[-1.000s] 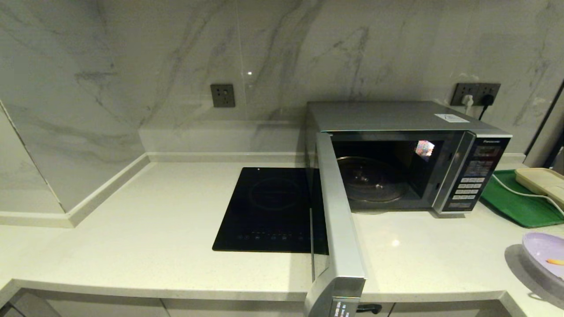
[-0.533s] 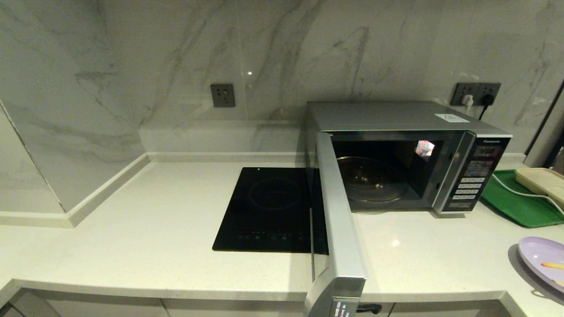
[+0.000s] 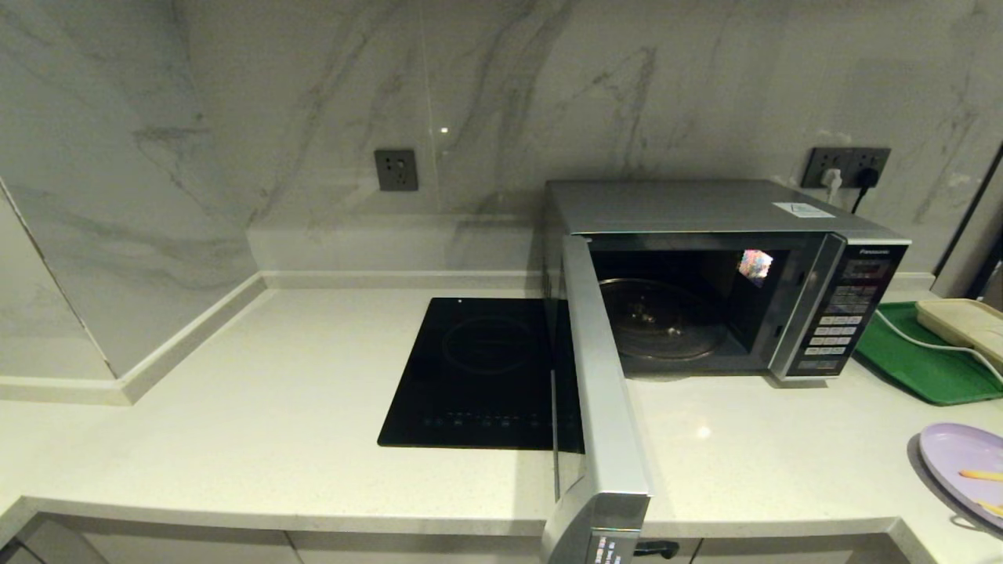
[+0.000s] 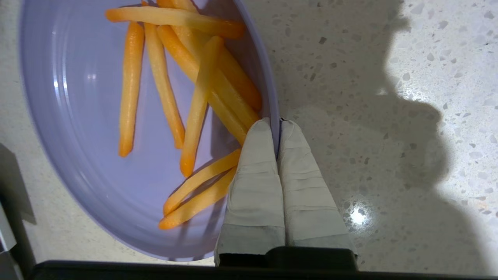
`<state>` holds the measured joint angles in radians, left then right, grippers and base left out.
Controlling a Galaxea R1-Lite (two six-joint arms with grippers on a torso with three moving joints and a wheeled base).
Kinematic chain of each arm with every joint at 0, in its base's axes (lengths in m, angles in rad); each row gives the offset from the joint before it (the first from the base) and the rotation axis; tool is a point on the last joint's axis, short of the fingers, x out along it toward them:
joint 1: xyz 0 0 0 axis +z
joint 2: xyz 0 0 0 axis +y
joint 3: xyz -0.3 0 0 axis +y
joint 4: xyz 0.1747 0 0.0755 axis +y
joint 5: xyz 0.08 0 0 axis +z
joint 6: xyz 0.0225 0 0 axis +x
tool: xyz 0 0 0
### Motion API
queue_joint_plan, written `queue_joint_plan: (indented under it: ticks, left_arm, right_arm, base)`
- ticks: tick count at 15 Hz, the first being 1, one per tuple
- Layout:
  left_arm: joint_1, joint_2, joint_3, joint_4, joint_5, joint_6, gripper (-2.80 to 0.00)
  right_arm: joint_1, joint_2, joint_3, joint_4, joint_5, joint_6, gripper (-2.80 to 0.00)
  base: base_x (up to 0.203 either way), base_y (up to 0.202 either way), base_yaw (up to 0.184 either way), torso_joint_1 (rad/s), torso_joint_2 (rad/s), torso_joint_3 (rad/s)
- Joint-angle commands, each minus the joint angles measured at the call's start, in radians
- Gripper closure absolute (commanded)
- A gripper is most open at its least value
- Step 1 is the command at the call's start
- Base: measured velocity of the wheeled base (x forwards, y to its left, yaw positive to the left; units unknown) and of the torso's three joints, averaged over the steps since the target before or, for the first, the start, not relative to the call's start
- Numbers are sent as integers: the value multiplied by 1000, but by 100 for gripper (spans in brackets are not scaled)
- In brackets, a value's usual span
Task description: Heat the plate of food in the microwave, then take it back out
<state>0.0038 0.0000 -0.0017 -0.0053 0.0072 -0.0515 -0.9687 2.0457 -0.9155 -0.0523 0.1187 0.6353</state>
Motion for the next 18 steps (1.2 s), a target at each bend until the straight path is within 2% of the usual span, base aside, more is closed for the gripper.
queue_joint_plan:
  ticks: [1, 7, 10, 12, 14, 16, 17, 18]
  left_arm:
    - [1, 0, 0, -1, 0, -1, 0]
    - [1, 0, 0, -1, 0, -1, 0]
    - [0, -2, 0, -1, 0, -1, 0]
    - [1, 0, 0, -1, 0, -1, 0]
    - [1, -2, 0, -1, 0, -1, 0]
    - [0, 0, 0, -1, 0, -1, 0]
    - [0, -1, 0, -1, 0, -1, 0]
    - [1, -1, 0, -1, 0, -1, 0]
  right_arm:
    - [-1, 13, 0, -1, 2, 0, -280]
    - [-13, -26, 8, 0, 4, 1, -280]
    - [-20, -180, 42, 6, 18, -23, -280]
    - [-20, -339, 80, 23, 66, -73, -280]
    - [-18, -522, 84, 143, 146, -141, -280]
    - [-17, -698, 30, 388, 267, -218, -280]
    - [-17, -771, -18, 569, 329, -271, 0]
    - [-16, -836, -83, 747, 384, -326, 0]
  base:
    - [0, 0, 0, 0, 0, 0]
    - [0, 0, 0, 0, 0, 0]
    - [0, 0, 0, 0, 0, 0]
    - [0, 0, 0, 0, 0, 0]
    - [0, 0, 0, 0, 0, 0]
    - [0, 0, 0, 0, 0, 0]
    - [0, 0, 0, 0, 0, 0]
    - [0, 0, 0, 0, 0, 0]
